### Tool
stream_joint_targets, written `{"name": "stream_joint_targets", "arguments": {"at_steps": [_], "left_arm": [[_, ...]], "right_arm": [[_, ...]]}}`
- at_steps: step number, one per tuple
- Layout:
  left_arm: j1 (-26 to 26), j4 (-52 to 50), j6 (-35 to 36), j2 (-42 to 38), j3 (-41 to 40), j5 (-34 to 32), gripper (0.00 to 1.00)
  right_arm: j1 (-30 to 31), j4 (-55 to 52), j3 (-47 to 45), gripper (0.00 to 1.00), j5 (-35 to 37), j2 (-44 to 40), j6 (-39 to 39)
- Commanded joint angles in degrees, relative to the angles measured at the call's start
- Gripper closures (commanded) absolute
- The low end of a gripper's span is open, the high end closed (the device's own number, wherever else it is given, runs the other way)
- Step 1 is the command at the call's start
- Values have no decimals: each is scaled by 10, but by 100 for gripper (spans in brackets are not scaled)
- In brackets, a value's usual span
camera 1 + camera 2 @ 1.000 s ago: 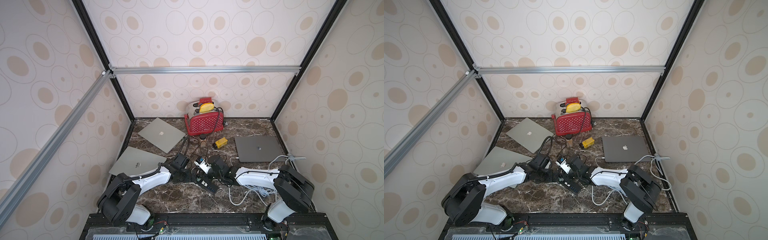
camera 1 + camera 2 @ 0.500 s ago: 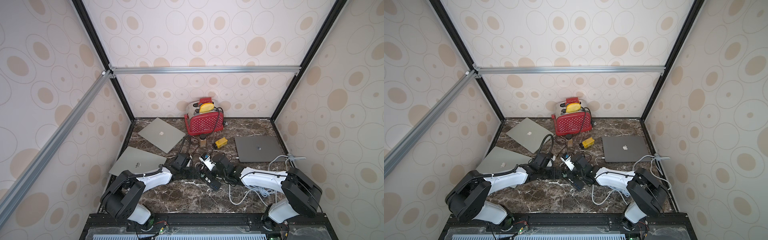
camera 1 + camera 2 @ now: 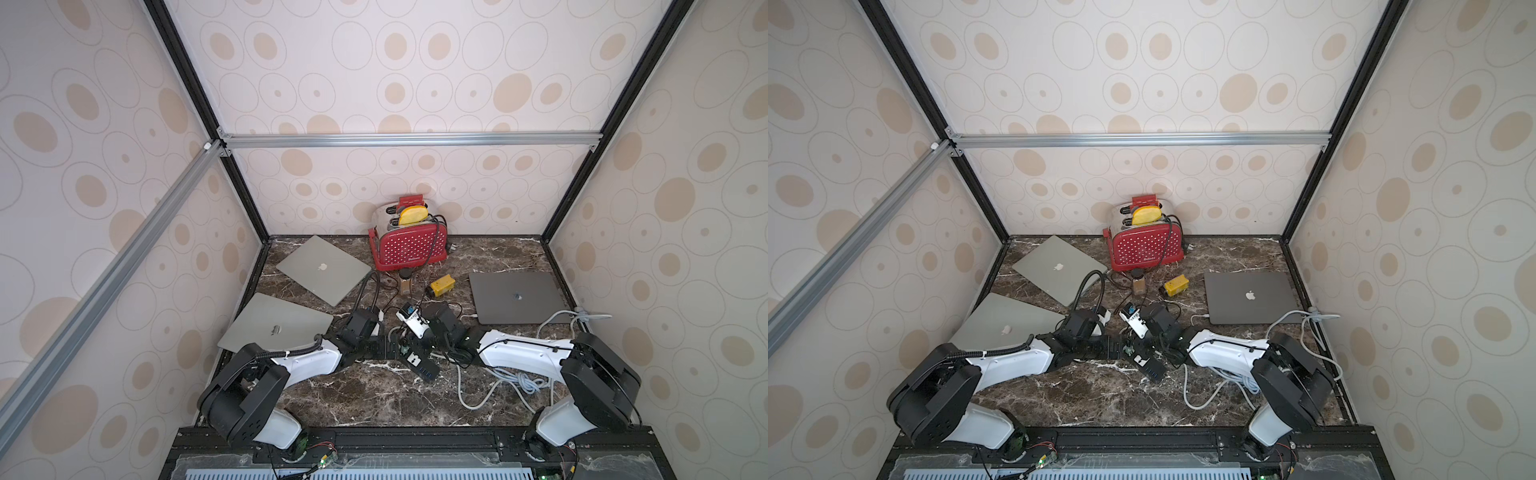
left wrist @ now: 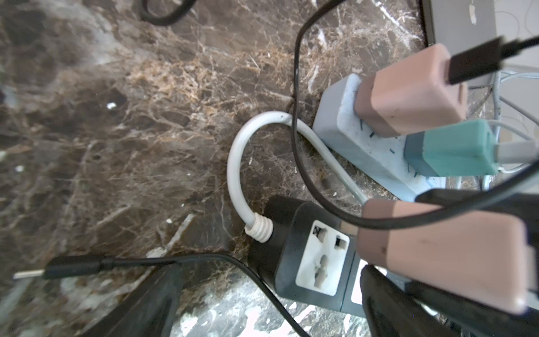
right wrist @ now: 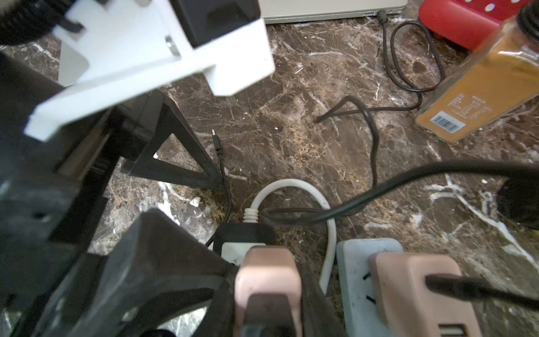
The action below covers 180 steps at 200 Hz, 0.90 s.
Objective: Unplug the laptop charger
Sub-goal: Remove the plug from the socket, then remove the charging cable from the plug.
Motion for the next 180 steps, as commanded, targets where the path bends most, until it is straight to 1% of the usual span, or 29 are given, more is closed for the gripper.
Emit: {"name": "stream_joint_targets", "arguments": {"at_steps": [1, 14, 26, 39, 55, 75, 97, 113, 142, 160, 180], "left_arm": [[5, -241, -49, 79, -94, -5, 1], [6, -242, -53, 82, -94, -9, 2], [10, -255, -57, 68, -94, -14, 2], [21, -292, -61, 23, -88, -29, 2], [54, -343, -62, -56, -73, -50, 1], [80, -378, -64, -125, -39, -58, 1], [88, -432, -47, -150, 18, -76, 1], [102, -439, -41, -161, 34, -79, 1], [138, -429, -26, -176, 30, -71, 1], [139, -416, -7, -188, 34, -55, 1], [140, -406, 8, -239, 28, -23, 2]], "right_arm": [[30, -29, 1, 100, -91, 8, -3], [30, -42, 6, 100, -84, 1, -5], [30, -58, 12, 100, -76, -12, -5], [30, -68, 16, 100, -71, -30, -5], [30, -81, 30, 100, -65, -37, -12], [30, -104, 70, 100, -66, -8, -25], [30, -114, 111, 100, -67, 35, -19], [30, -121, 136, 100, -68, 66, -11], [30, -137, 176, 100, -87, 105, -6], [30, -149, 189, 100, -79, 118, -1], [30, -156, 197, 100, -68, 129, 10]]}}
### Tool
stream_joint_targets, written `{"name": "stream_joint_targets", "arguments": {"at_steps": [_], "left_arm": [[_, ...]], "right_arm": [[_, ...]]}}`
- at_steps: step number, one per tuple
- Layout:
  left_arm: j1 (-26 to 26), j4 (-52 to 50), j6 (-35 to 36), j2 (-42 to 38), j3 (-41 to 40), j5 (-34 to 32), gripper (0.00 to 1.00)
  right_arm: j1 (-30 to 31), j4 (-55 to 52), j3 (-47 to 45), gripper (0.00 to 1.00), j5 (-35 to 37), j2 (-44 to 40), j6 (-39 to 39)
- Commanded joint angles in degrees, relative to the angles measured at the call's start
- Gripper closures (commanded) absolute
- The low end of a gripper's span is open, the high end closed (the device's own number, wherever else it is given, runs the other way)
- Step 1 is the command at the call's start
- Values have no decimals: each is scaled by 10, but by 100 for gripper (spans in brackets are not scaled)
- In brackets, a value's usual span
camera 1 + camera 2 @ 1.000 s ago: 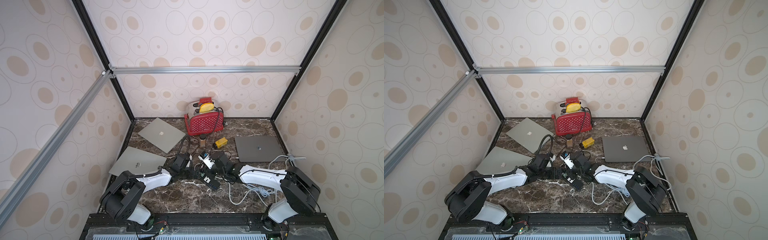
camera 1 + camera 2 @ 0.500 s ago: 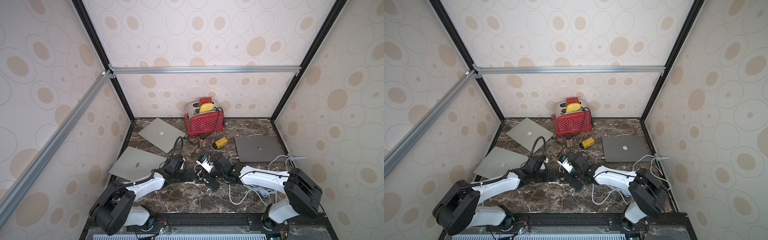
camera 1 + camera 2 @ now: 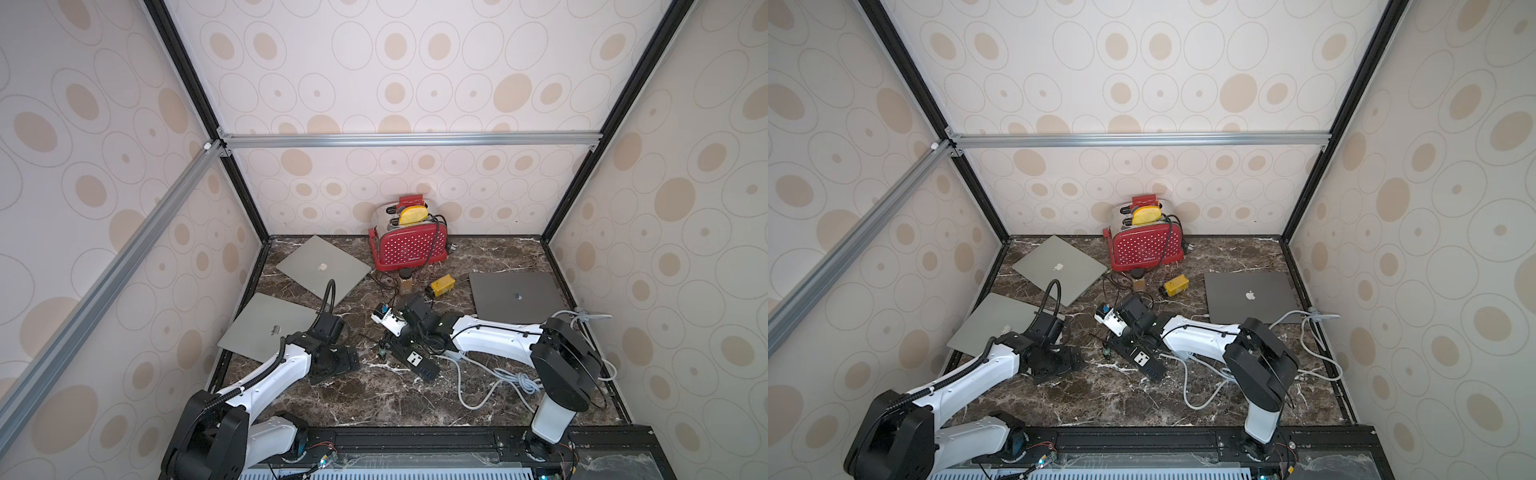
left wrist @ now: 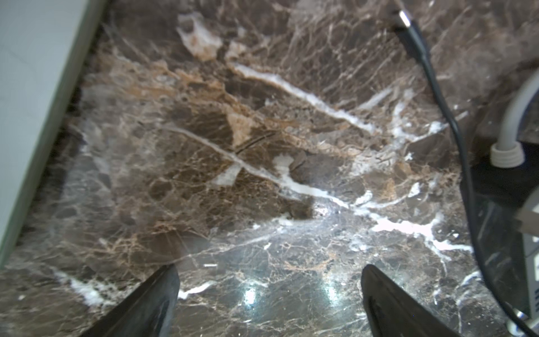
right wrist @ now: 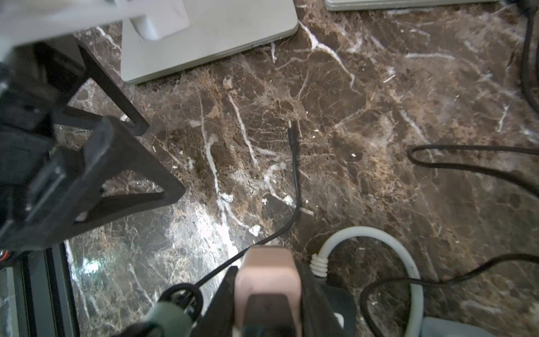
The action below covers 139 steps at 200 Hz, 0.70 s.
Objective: Unplug the laptop charger
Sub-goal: Remove the charging cable from the plug.
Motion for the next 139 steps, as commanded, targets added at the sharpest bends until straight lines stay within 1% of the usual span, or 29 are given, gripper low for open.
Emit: {"name": "stream_joint_targets", "arguments": {"at_steps": [1, 11, 17, 29, 47, 70, 100, 121, 139], "left_arm": [[2, -8, 29, -56, 16, 30, 2], [2, -4, 26, -85, 8, 46, 3], [3, 18, 22, -99, 3, 54, 4], [3, 20, 20, -117, 0, 63, 6], [2, 26, 21, -126, -1, 76, 8], [2, 41, 20, -133, -3, 92, 10], [3, 37, 21, -133, -6, 89, 11], [3, 36, 19, -126, -5, 89, 11], [3, 38, 20, -126, -5, 88, 11]], "right_arm": [[-2, -22, 24, 100, 5, 10, 16], [-2, -29, 30, 100, 4, 19, 13], [-2, -28, 32, 100, 2, 26, 13], [-1, -14, 34, 100, -8, 35, 13], [-2, 6, 36, 100, -14, 49, 14], [-2, -8, 61, 100, -5, 72, -2], [-2, -20, 82, 100, 7, 98, -21], [-1, -11, 80, 93, 10, 108, -25], [0, -15, 81, 90, 23, 116, -26]]}}
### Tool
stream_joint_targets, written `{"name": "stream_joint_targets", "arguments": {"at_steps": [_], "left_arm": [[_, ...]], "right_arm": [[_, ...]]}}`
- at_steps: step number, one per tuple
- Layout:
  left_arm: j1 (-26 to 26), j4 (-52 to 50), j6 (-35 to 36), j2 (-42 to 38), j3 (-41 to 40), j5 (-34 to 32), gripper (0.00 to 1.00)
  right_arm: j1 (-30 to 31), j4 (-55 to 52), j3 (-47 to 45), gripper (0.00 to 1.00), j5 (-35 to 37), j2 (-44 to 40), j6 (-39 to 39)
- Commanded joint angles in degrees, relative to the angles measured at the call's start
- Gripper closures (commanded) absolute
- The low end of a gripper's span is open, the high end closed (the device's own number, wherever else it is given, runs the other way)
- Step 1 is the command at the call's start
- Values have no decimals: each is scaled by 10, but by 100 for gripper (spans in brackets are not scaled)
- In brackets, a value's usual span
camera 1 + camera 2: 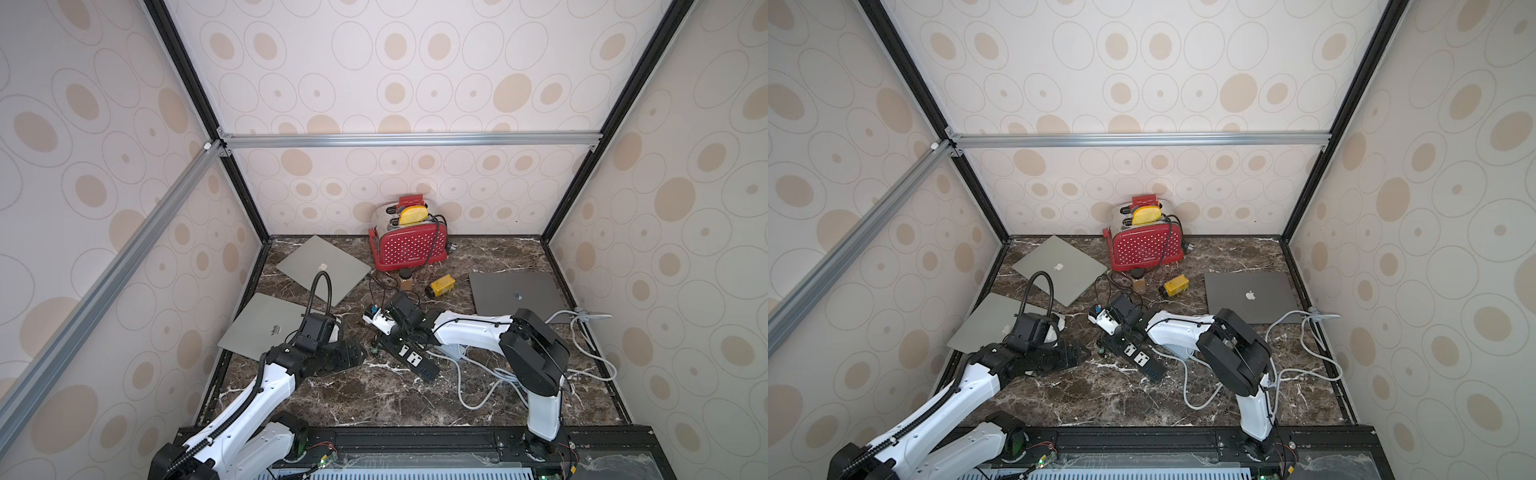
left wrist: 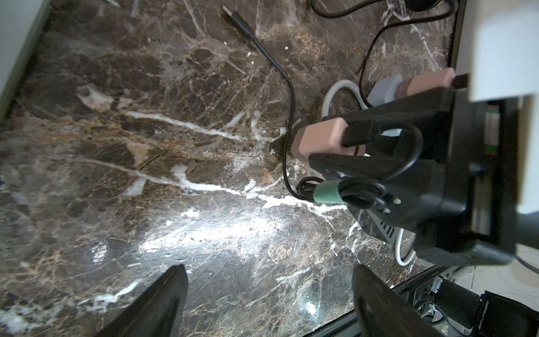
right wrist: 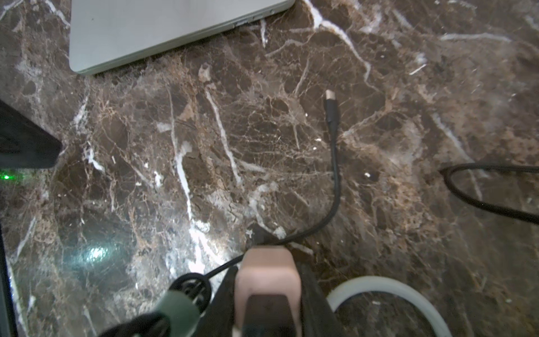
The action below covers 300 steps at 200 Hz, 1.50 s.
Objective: Unplug the laptop charger
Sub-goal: Remove the charging cable from the plug.
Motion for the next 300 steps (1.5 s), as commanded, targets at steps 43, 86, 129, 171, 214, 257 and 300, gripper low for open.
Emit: {"name": "stream_joint_targets", "arguments": {"at_steps": [43, 86, 129, 171, 214, 257, 300], "left_arm": [[2, 77, -16, 19, -19, 15, 16], [-1, 140, -28, 21, -18, 39, 24], [-6, 183, -29, 37, -9, 41, 25], [-12, 234, -31, 75, -8, 39, 39], [-18, 270, -34, 88, -10, 39, 47], [-27, 308, -36, 118, -19, 32, 54], [-43, 325, -27, 143, -15, 27, 73]], "right_arm": [[-1, -4, -2, 85, 11, 21, -5], [0, 25, -35, 77, 0, 3, 0], [1, 24, -35, 92, -6, 5, -1], [5, 22, -37, 95, -4, 0, -2], [10, 23, -41, 95, -7, -1, 0], [11, 18, -40, 95, -11, -3, 0], [12, 21, -45, 96, -17, -6, 3]]}}
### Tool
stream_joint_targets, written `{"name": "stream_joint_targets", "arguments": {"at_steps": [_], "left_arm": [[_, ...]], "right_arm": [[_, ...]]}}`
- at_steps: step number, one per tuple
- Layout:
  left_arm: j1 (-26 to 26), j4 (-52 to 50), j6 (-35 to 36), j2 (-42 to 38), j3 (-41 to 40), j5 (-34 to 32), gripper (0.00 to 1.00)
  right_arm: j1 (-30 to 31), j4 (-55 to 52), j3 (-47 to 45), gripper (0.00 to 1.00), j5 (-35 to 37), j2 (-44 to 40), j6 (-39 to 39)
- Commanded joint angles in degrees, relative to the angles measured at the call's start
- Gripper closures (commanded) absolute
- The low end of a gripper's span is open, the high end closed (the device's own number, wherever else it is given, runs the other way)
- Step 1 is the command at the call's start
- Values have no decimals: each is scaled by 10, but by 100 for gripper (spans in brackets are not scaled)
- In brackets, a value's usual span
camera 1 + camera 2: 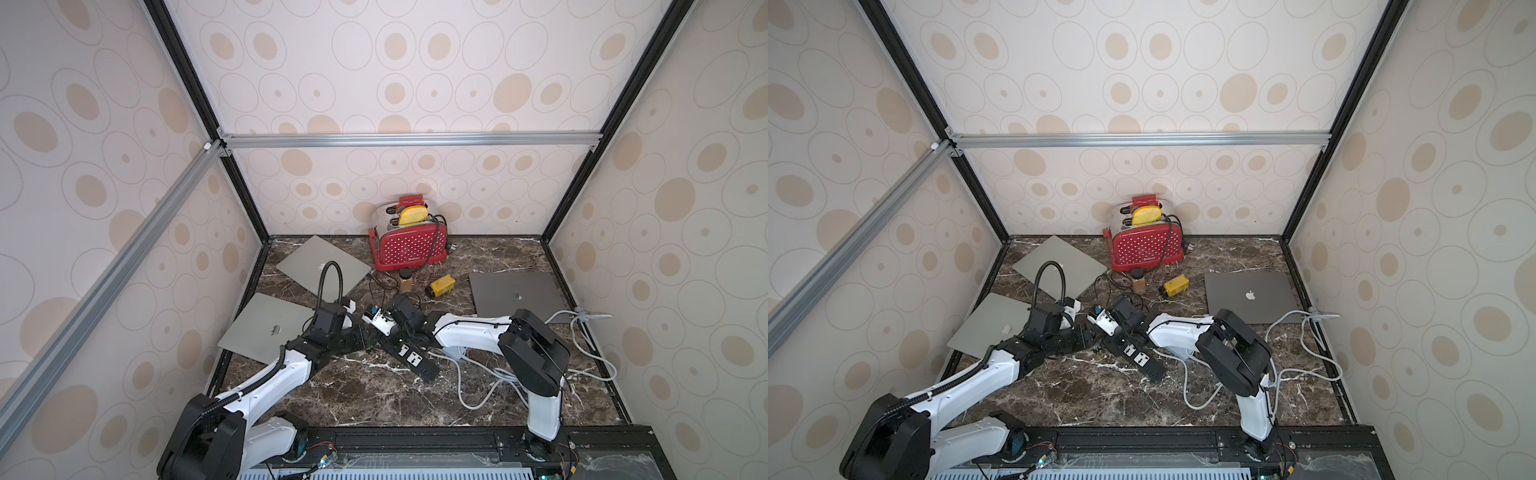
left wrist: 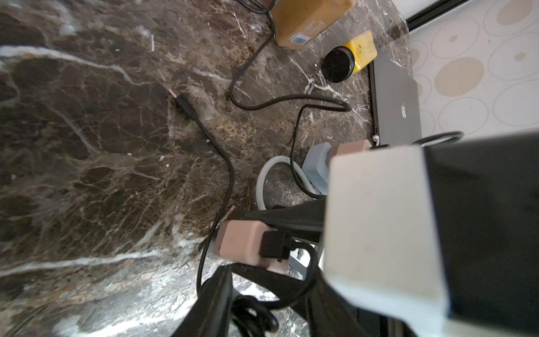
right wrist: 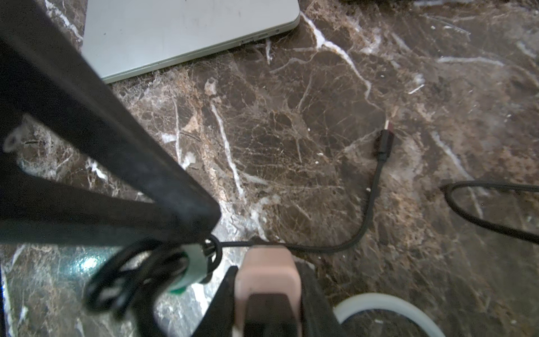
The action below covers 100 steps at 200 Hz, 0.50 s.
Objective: Unplug the laptop charger
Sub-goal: Remove the charging cable from the plug.
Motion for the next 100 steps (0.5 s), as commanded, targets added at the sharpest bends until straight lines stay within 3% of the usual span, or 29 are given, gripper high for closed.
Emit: {"name": "stream_joint_targets", "arguments": {"at_steps": [1, 35, 100], "left_arm": [[-12, 20, 3, 14, 9, 7, 74], [-15, 6, 8, 5, 3, 3, 100], [-15, -75, 41, -73, 18, -26, 100]], "right_arm": [[8, -31, -18, 96, -7, -3, 5], [8, -34, -16, 97, -5, -2, 10], [-5, -42, -14, 97, -7, 9, 16]]}}
